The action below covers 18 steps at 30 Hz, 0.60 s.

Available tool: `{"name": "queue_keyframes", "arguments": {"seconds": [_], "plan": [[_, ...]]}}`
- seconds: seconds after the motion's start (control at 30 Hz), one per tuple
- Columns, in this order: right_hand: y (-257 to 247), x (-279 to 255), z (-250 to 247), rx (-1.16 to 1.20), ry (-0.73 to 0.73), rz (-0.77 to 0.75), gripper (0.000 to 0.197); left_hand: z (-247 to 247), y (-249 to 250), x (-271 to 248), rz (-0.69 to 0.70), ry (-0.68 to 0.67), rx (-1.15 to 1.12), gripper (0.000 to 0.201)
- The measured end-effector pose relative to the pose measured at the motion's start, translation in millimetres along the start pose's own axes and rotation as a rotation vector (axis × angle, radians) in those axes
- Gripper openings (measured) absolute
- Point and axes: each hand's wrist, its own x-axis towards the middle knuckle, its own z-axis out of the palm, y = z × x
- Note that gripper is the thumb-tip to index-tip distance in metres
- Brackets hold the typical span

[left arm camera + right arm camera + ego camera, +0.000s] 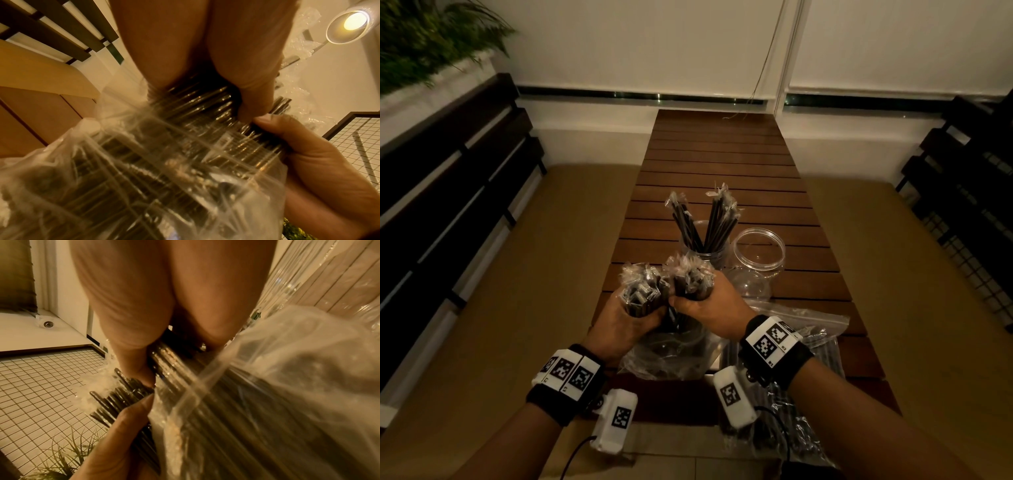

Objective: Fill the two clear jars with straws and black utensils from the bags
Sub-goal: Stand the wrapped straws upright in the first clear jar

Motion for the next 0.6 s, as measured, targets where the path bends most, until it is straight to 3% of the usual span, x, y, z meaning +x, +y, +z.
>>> {"name": "queue_keyframes", "arguments": {"seconds": [0.3, 0.47, 0.6], "plan": [[0.2, 3.9, 6.9, -0.066, -0.015, 0.051, 0.032, -1.7, 4.6, -2.1, -0.039, 0.012, -0.036, 0.041], [-1.8, 6.2, 9.1, -0.035, 0.033, 0.029, 0.014, -1.6, 8.2, -3.4, -0.040, 0.002, -0.053, 0.039], [-3.5, 3.6, 8.7, -0.030, 0.065, 0.018, 0.013, 1.3, 8.5, -2.6, -0.030, 0.032, -0.049, 0.042]]}}
